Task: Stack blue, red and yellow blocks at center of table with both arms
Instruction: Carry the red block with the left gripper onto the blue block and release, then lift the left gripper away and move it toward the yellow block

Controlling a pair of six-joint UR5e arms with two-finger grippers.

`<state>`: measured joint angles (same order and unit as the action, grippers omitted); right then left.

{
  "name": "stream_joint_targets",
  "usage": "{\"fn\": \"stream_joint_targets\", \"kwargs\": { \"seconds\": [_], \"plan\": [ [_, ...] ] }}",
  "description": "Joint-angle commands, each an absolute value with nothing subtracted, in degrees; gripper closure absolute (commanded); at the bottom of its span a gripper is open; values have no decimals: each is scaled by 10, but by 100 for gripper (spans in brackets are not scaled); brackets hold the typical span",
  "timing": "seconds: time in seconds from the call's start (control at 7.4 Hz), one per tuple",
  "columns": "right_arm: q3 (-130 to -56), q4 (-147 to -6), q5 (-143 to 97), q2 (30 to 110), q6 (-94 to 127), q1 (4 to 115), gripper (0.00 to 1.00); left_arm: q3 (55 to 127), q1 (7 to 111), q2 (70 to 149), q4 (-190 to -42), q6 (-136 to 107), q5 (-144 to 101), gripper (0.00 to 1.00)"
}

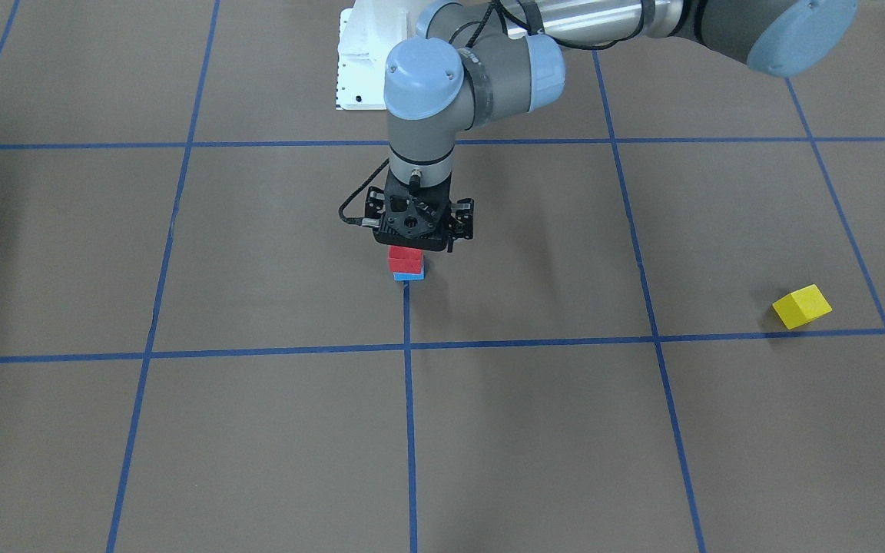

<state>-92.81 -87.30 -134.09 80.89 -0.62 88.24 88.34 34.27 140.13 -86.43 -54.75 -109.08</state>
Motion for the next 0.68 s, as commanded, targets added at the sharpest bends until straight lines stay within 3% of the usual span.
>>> {"fn": "stream_joint_targets", "kwargs": {
  "seconds": [0.0, 0.14, 0.54],
  "plan": [
    [-928, -873, -1341, 809, -6, 882, 0, 995, 432, 1297, -832, -421, -1156, 0],
    [-928, -873, -1341, 809, -6, 882, 0, 1040, 478, 1221, -839, -353, -1170, 0],
    [-928, -873, -1341, 809, -6, 882, 0, 1047, 597, 1086, -867, -237, -1194, 0]
  ]
}}
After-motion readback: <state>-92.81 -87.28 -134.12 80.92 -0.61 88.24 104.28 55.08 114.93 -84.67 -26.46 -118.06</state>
